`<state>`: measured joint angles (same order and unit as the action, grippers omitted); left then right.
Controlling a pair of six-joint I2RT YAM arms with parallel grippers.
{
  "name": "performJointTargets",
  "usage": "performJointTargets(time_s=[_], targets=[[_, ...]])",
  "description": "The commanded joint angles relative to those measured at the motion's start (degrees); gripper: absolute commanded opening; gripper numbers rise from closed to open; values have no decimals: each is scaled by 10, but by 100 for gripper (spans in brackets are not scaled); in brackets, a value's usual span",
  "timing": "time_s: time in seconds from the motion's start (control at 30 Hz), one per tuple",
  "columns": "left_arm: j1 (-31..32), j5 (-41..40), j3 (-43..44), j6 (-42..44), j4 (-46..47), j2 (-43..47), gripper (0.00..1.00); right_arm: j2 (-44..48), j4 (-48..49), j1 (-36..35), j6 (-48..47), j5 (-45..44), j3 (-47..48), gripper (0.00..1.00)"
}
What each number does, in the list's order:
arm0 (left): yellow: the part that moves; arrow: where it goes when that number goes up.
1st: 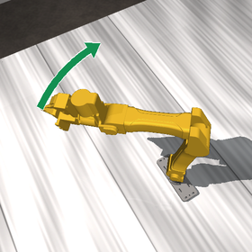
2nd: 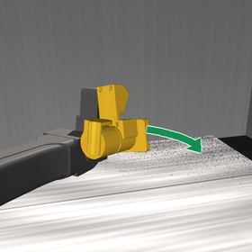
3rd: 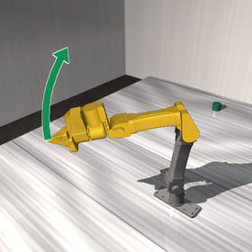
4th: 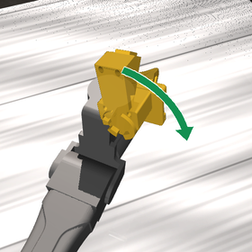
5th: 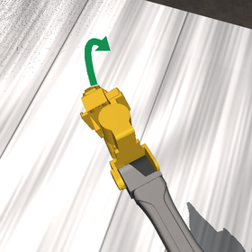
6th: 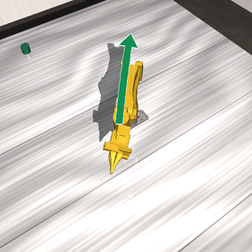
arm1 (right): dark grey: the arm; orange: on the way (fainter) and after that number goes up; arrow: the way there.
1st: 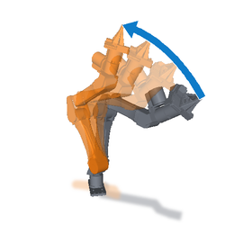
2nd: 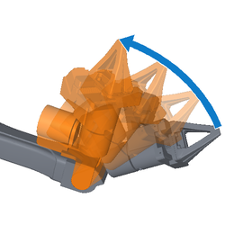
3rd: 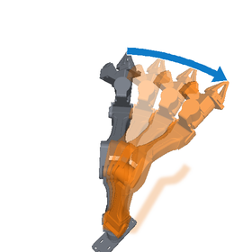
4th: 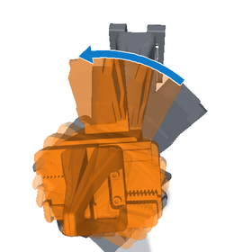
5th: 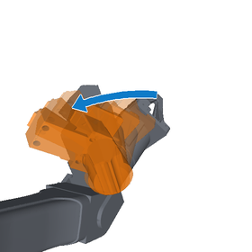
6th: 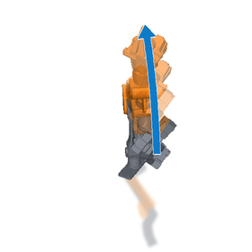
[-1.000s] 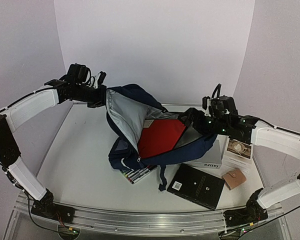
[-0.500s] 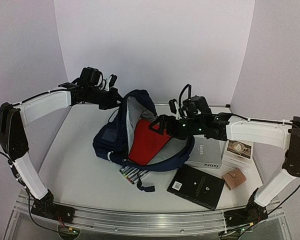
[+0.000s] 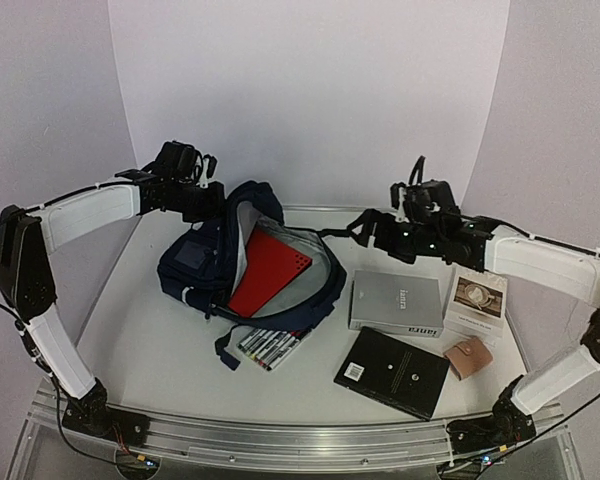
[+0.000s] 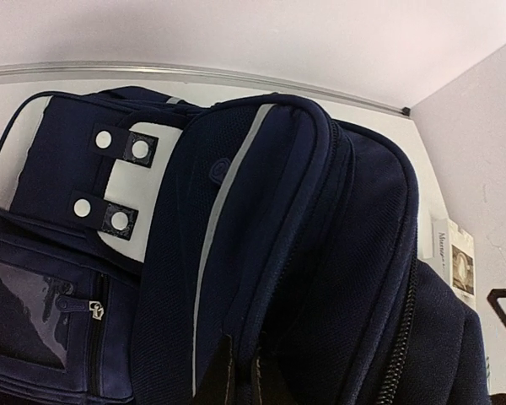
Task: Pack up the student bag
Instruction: Place the files in the student bag.
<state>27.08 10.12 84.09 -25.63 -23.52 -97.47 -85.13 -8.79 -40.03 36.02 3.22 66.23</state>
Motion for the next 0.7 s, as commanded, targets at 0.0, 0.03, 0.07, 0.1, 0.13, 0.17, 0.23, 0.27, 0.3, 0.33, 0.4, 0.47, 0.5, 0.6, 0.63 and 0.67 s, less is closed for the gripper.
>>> performJointTargets(time_s=[0.0, 0.03, 0.07, 0.1, 0.13, 0.17, 0.23, 0.27, 0.3, 0.33, 0.4, 0.47, 0.5, 0.6, 0.63, 0.67], targets=[[-29, -107, -29, -13, -44, 28, 0, 97, -51, 90, 4, -15, -79, 98], [-32, -115, -34, -16, -43, 30, 0, 111, -56, 111, 6, -10, -97, 98], [-33, -116, -39, -19, -41, 32, 0, 125, -60, 135, 9, -5, -115, 98], [-33, -114, -44, -21, -37, 33, 0, 134, -63, 153, 16, -1, -142, 98], [-33, -104, -49, -22, -30, 34, 0, 140, -66, 167, 24, 2, -159, 98], [-33, -89, -54, -22, -23, 35, 0, 148, -68, 183, 33, 3, -182, 98], [-33, -62, -63, -20, -11, 37, 0, 159, -73, 199, 50, -8, -218, 98], [-33, -53, -67, -19, -9, 38, 1, 165, -76, 201, 58, -19, -232, 98], [-33, -47, -70, -18, -6, 38, 2, 171, -79, 202, 65, -27, -243, 98], [-33, -39, -73, -16, -4, 40, 4, 175, -81, 203, 69, -36, -251, 98], [-33, -13, -82, -11, 2, 45, 9, 176, -84, 203, 76, -48, -264, 98], [-32, 21, -92, -8, 14, 50, 19, 169, -85, 203, 80, -48, -274, 98], [-31, 43, -98, -8, 20, 54, 25, 164, -87, 203, 82, -50, -278, 98], [-20, 78, -114, -9, 40, 67, 45, 154, -88, 203, 86, -55, -290, 98], [-15, 80, -118, -8, 43, 74, 51, 151, -88, 203, 88, -53, -295, 98], [-7, 79, -121, -7, 44, 80, 56, 148, -87, 203, 87, -47, -297, 98]])
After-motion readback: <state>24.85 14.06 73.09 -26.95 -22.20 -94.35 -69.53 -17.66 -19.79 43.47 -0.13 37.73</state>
